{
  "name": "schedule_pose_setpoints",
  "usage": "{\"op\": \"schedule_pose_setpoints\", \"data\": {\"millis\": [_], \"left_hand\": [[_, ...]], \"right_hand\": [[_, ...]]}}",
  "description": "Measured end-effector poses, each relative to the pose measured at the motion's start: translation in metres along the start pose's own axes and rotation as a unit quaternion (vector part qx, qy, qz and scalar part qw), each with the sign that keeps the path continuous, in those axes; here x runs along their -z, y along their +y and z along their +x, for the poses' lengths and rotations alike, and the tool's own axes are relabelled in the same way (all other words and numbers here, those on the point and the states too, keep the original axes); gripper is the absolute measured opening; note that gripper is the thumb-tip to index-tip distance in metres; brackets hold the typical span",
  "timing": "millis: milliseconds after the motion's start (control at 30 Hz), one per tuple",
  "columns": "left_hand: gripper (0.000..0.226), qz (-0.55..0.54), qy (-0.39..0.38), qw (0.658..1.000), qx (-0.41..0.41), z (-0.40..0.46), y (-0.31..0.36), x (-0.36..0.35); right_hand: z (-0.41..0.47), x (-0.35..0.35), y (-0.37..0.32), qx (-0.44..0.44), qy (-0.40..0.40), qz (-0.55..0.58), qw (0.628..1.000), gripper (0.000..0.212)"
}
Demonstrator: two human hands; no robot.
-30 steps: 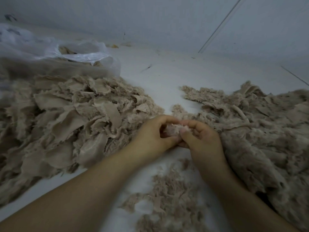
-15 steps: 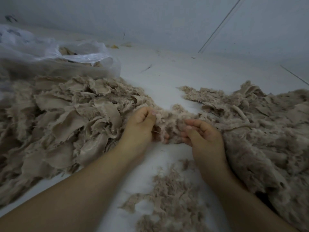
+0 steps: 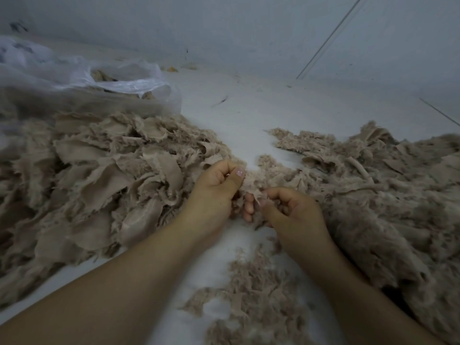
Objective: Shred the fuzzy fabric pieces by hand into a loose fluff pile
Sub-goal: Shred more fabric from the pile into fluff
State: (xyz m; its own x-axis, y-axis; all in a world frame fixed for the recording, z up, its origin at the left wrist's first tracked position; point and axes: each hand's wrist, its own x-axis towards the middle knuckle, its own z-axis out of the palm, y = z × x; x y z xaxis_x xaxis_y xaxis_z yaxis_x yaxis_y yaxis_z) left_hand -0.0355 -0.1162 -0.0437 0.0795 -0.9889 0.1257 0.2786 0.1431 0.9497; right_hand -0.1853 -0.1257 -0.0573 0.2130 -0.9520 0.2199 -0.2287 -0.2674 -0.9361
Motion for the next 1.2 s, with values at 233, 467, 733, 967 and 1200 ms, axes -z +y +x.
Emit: {"op": "schedule_pose_setpoints", "data": {"millis": [233,467,733,967,1200], "left_hand": [[0.032,-0.040,0.104,0.994,-0.004,0.004,0.004,0.005],[0.026,-0.097,-0.016,0.995,0.022,0.000,0.003,-0.001],[0.020,-0.077,-0.111,0.987,0.089,-0.002,0.000,0.002],[0.036,-0.016,-0.073,0.997,0.026,-0.003,-0.004,-0.002],[0.035,-0.049,-0.059,0.996,0.046,-0.001,-0.002,0.002]], "right_hand": [[0.005,0.004,0.004,-0.016,0.104,0.022,0.994,0.023],[0.000,0.005,-0.001,-0.013,0.112,0.042,0.993,0.044],[-0.004,0.002,-0.009,0.018,0.031,0.086,0.996,0.027],[-0.004,0.005,-0.011,0.057,0.013,0.057,0.997,0.029],[-0.003,0.004,-0.002,0.028,0.049,0.061,0.997,0.036]]}}
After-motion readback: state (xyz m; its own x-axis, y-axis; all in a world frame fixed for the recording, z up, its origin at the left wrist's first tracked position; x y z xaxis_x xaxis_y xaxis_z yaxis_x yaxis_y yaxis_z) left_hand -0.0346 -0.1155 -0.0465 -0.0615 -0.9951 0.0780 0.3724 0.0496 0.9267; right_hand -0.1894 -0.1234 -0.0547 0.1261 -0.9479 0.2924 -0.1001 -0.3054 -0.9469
